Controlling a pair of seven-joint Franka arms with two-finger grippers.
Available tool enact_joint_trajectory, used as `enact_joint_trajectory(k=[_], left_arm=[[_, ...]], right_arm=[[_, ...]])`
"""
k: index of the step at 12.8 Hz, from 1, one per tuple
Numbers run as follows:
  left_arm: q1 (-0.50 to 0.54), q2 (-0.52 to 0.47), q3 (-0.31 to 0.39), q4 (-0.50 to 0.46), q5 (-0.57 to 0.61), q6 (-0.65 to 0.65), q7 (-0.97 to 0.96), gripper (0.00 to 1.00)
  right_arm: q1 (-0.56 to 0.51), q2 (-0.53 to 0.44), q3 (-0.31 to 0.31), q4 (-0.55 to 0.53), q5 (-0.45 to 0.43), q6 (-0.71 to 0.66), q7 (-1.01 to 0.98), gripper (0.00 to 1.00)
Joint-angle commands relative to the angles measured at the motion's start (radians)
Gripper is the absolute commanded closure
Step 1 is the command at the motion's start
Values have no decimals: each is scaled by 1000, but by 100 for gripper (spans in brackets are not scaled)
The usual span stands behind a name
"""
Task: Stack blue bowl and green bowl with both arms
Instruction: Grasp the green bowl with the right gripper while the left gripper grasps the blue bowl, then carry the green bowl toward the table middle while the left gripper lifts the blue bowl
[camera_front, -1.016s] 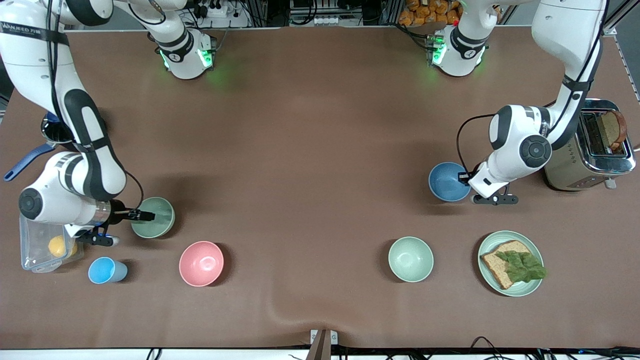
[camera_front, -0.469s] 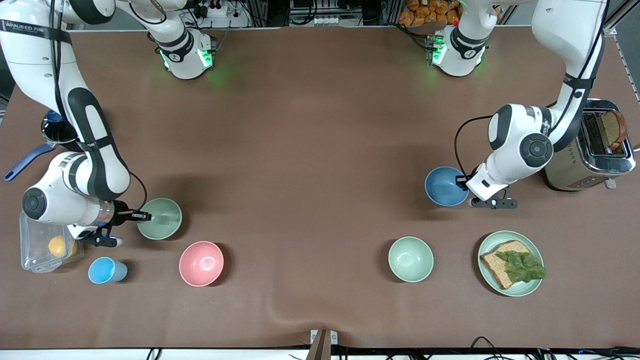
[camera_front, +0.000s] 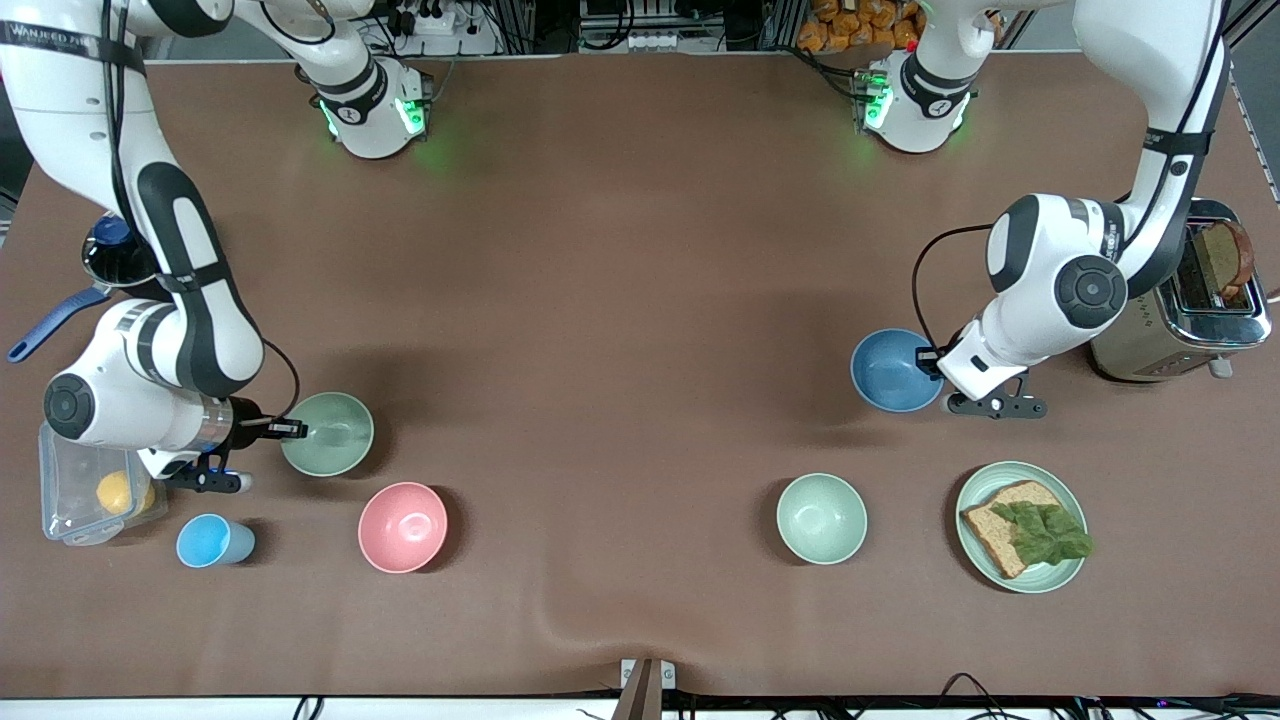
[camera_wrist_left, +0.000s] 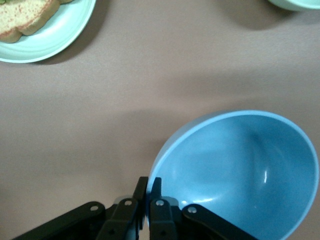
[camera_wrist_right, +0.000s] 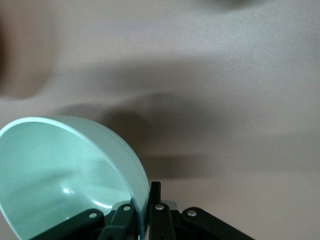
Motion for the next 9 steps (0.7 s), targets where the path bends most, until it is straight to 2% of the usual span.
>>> enact_joint_trajectory(k=[1, 4, 7, 9], left_arm=[[1, -15, -36, 49, -14, -76, -62, 100], [1, -15, -84, 83, -15, -114, -143, 100], [-1, -3, -136, 84, -41, -116, -240, 100], [-4, 2, -147, 92, -69, -116, -255, 100]], right_arm=[[52, -90, -2, -22, 20, -79, 85, 100], [158, -151, -1, -19, 25, -116, 259, 100], [274, -153, -1, -1, 29, -99, 497, 100], [337, -142, 1, 19, 47, -74, 638, 100]])
